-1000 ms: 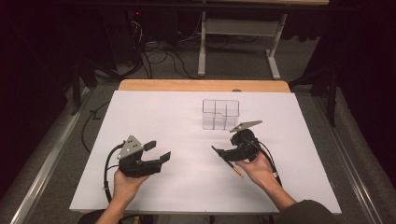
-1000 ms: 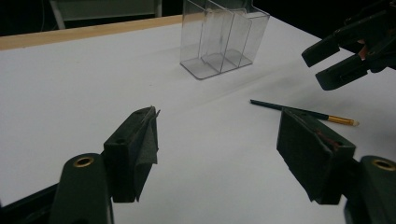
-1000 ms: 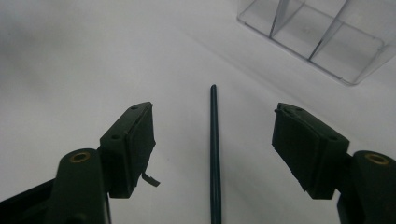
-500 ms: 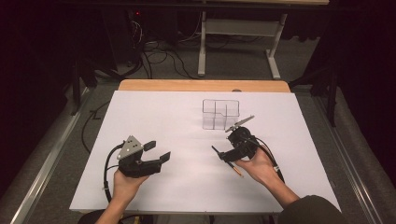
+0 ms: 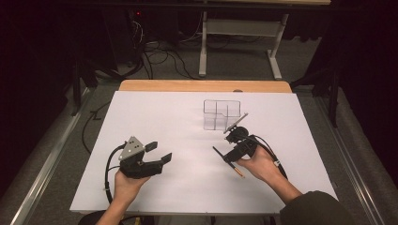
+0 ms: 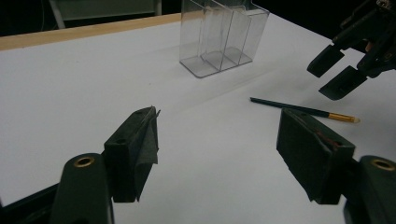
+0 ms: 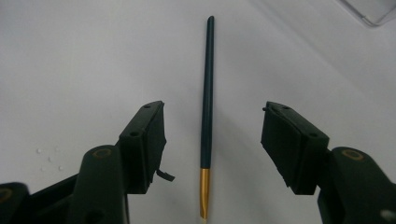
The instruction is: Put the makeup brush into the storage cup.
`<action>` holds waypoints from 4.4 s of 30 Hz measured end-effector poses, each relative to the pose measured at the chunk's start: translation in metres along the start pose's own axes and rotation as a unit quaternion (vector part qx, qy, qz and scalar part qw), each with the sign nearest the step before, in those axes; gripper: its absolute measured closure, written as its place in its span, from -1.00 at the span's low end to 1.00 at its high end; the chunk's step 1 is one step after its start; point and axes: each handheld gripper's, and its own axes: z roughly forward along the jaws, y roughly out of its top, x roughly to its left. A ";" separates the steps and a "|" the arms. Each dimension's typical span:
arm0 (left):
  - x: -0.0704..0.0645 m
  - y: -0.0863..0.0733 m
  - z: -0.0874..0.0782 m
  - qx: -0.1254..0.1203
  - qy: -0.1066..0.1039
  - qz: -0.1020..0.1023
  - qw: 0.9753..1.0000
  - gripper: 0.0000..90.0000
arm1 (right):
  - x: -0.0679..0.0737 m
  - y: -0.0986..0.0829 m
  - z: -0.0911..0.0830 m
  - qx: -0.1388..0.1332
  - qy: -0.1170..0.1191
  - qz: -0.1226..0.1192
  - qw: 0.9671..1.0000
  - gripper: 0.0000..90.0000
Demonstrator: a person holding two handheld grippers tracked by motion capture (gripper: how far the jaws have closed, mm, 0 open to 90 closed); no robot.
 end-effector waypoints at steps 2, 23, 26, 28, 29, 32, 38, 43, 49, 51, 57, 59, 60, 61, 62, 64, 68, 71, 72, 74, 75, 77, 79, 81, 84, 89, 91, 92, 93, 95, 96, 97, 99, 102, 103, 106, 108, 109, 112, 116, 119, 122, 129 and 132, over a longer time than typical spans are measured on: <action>0.001 0.000 -0.001 0.001 0.001 0.001 1.000 -0.34 | 0.000 0.000 0.001 0.002 0.010 -0.005 1.000 0.01; 0.000 0.000 -0.001 0.002 0.004 0.001 1.000 -0.34 | 0.007 -0.001 0.018 0.066 0.022 -0.017 0.997 0.30; 0.001 0.000 0.000 0.003 0.001 -0.002 1.000 -0.34 | 0.008 -0.001 0.021 0.074 0.019 -0.016 0.997 0.34; 0.000 0.000 0.001 0.003 0.000 -0.002 1.000 -0.34 | 0.007 -0.001 0.023 0.083 0.017 -0.010 0.996 0.36; 0.000 0.000 0.001 0.003 -0.001 -0.001 1.000 -0.34 | 0.006 -0.001 0.024 0.081 0.015 -0.017 0.996 0.37; 0.000 0.000 0.001 0.005 0.001 0.001 1.000 -0.34 | 0.006 -0.001 0.025 0.084 0.010 -0.016 0.996 0.40; 0.000 0.000 0.001 0.004 0.000 0.000 1.000 -0.34 | 0.005 -0.002 0.027 0.092 0.006 -0.018 0.996 0.49; 0.000 -0.001 0.001 0.005 0.002 0.001 1.000 -0.34 | 0.005 -0.005 0.030 0.099 0.001 -0.016 0.995 0.56; 0.000 0.000 0.002 0.006 0.001 0.003 1.000 -0.34 | 0.003 -0.007 0.034 0.107 0.000 -0.018 0.994 0.67; 0.000 0.000 0.001 0.007 0.002 0.003 1.000 -0.34 | 0.005 -0.007 0.033 0.109 -0.005 -0.018 0.994 0.70; 0.000 0.000 0.001 0.005 0.002 0.001 1.000 -0.34 | 0.006 -0.008 0.034 0.110 -0.015 -0.032 0.993 0.78; -0.001 0.000 0.001 0.001 0.003 0.002 1.000 -0.33 | 0.007 -0.008 0.034 0.111 -0.018 -0.037 0.993 0.81; -0.001 0.000 0.000 0.001 0.004 0.002 1.000 -0.33 | 0.007 -0.008 0.034 0.109 -0.018 -0.040 0.993 0.84; -0.001 0.000 0.000 0.002 0.004 0.003 1.000 -0.33 | 0.008 -0.008 0.034 0.110 -0.017 -0.042 0.993 0.86; -0.001 0.000 0.000 0.003 0.005 0.003 1.000 -0.33 | 0.008 -0.009 0.034 0.108 -0.018 -0.052 0.993 0.88; -0.001 0.000 0.000 0.002 0.003 0.001 1.000 -0.33 | 0.008 -0.009 0.034 0.105 -0.019 -0.053 0.993 0.88; -0.001 0.000 0.001 0.003 0.001 0.003 1.000 -0.33 | 0.006 -0.010 0.034 0.103 -0.013 -0.059 0.993 0.89; -0.001 0.000 0.001 0.003 0.002 0.002 1.000 -0.33 | 0.006 -0.012 0.033 0.096 -0.010 -0.065 0.993 0.90; -0.001 0.000 0.000 0.003 0.002 0.002 1.000 -0.33 | 0.006 -0.012 0.033 0.096 -0.009 -0.067 0.993 0.90; -0.001 0.000 0.001 0.003 0.002 0.002 1.000 -0.33 | 0.004 -0.014 0.032 0.091 -0.006 -0.071 0.993 0.90; -0.001 0.000 0.001 0.005 0.002 0.004 1.000 -0.33 | 0.004 -0.015 0.032 0.087 -0.004 -0.068 0.994 0.90; -0.001 -0.001 0.002 0.008 0.003 0.007 1.000 -0.33 | 0.002 -0.016 0.031 0.081 0.002 -0.073 0.994 0.90; -0.002 0.000 0.002 0.008 0.003 0.007 1.000 -0.33 | 0.002 -0.017 0.030 0.081 0.005 -0.061 0.995 0.90; -0.003 -0.001 0.002 0.010 0.004 0.012 1.000 -0.33 | 0.000 -0.019 0.029 0.071 0.007 -0.063 0.995 0.90; -0.005 -0.001 0.003 0.012 0.004 0.017 1.000 -0.32 | 0.000 -0.021 0.026 0.062 0.012 -0.063 0.996 0.90; -0.008 0.000 0.004 0.015 0.002 0.029 0.999 -0.32 | 0.001 -0.024 0.020 0.049 0.018 -0.063 0.997 0.90; -0.010 0.000 0.004 0.019 0.001 0.036 0.999 -0.32 | 0.001 -0.025 0.018 0.046 0.022 -0.063 0.997 0.90; -0.011 0.000 0.005 0.019 -0.002 0.035 0.999 -0.32 | 0.001 -0.026 0.018 0.041 0.021 -0.067 0.997 0.90; -0.012 0.000 0.005 0.021 -0.002 0.037 0.999 -0.32 | 0.000 -0.027 0.017 0.038 0.025 -0.071 0.996 0.90; -0.013 0.000 0.006 0.021 -0.004 0.038 0.999 -0.32 | 0.001 -0.028 0.016 0.036 0.026 -0.068 0.997 0.90; -0.013 0.000 0.006 0.021 -0.006 0.038 0.999 -0.32 | 0.001 -0.028 0.015 0.035 0.026 -0.073 0.996 0.90; -0.013 0.000 0.006 0.023 -0.006 0.039 0.999 -0.32 | 0.001 -0.029 0.015 0.034 0.024 -0.075 0.996 0.90; -0.014 0.000 0.007 0.023 -0.006 0.040 0.999 -0.32 | 0.001 -0.029 0.015 0.031 0.027 -0.075 0.996 0.90; -0.014 0.000 0.006 0.022 -0.006 0.041 0.999 -0.32 | 0.001 -0.030 0.014 0.027 0.028 -0.075 0.996 0.90; -0.014 0.000 0.006 0.022 -0.007 0.041 0.999 -0.32 | 0.002 -0.031 0.013 0.026 0.028 -0.069 0.997 0.90; -0.015 0.000 0.006 0.022 -0.012 0.042 0.999 -0.32 | 0.003 -0.033 0.008 0.013 0.030 -0.074 0.997 0.90; -0.016 0.000 0.007 0.024 -0.015 0.046 0.999 -0.33 | 0.004 -0.034 0.005 0.009 0.032 -0.072 0.997 0.90; -0.017 0.000 0.008 0.024 -0.016 0.047 0.998 -0.33 | 0.004 -0.035 0.004 0.004 0.033 -0.077 0.996 0.90; -0.020 0.000 0.008 0.022 -0.017 0.051 0.998 -0.33 | 0.007 -0.037 0.000 -0.006 0.035 -0.078 0.996 0.90; -0.021 0.000 0.007 0.021 -0.021 0.054 0.998 -0.33 | 0.009 -0.040 -0.004 -0.017 0.039 -0.079 0.996 0.90; -0.022 0.001 0.009 0.024 -0.022 0.056 0.998 -0.33 | 0.009 -0.042 -0.006 -0.024 0.041 -0.081 0.996 0.90; -0.023 0.001 0.009 0.023 -0.023 0.058 0.998 -0.33 | 0.009 -0.044 -0.007 -0.031 0.045 -0.077 0.996 0.90; -0.025 0.001 0.009 0.022 -0.025 0.063 0.997 -0.34 | 0.007 -0.052 -0.008 -0.047 0.058 -0.062 0.995 0.90; -0.027 0.002 0.008 0.021 -0.026 0.070 0.997 -0.34 | 0.006 -0.056 -0.009 -0.058 0.065 -0.056 0.995 0.90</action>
